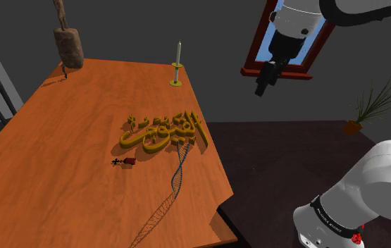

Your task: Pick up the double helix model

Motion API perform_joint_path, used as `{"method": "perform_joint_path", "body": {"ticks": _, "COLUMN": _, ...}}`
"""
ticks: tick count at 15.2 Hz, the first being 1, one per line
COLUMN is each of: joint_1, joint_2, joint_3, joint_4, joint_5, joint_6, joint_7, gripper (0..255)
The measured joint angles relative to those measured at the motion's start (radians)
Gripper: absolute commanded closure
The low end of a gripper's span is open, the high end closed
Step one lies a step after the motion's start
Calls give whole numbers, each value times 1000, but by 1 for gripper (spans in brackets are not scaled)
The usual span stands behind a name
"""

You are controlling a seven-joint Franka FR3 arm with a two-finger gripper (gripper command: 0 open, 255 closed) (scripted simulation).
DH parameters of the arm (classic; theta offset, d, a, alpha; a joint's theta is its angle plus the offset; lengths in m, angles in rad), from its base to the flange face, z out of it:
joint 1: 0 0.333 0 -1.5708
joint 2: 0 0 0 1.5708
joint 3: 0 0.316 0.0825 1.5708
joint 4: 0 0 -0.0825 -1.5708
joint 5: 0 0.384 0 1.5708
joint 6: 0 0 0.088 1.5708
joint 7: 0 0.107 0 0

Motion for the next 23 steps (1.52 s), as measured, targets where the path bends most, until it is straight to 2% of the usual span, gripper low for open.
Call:
{"method": "perform_joint_path", "body": {"ticks": 7, "joint_1": 51, "joint_2": 192, "joint_3": 138, "joint_4": 93, "joint_5": -9, "joint_6": 58, "joint_7": 88, "gripper": 0}}
{"method": "perform_joint_path", "body": {"ticks": 13, "joint_1": 90, "joint_2": 365, "joint_3": 249, "joint_4": 203, "joint_5": -54, "joint_6": 72, "joint_7": 172, "gripper": 0}}
{"method": "perform_joint_path", "body": {"ticks": 19, "joint_1": 138, "joint_2": 588, "joint_3": 351, "joint_4": 357, "joint_5": -150, "joint_6": 67, "joint_7": 280, "gripper": 0}}
{"method": "perform_joint_path", "body": {"ticks": 23, "joint_1": 182, "joint_2": 714, "joint_3": 390, "joint_4": 436, "joint_5": -217, "joint_6": 58, "joint_7": 337, "gripper": 0}}
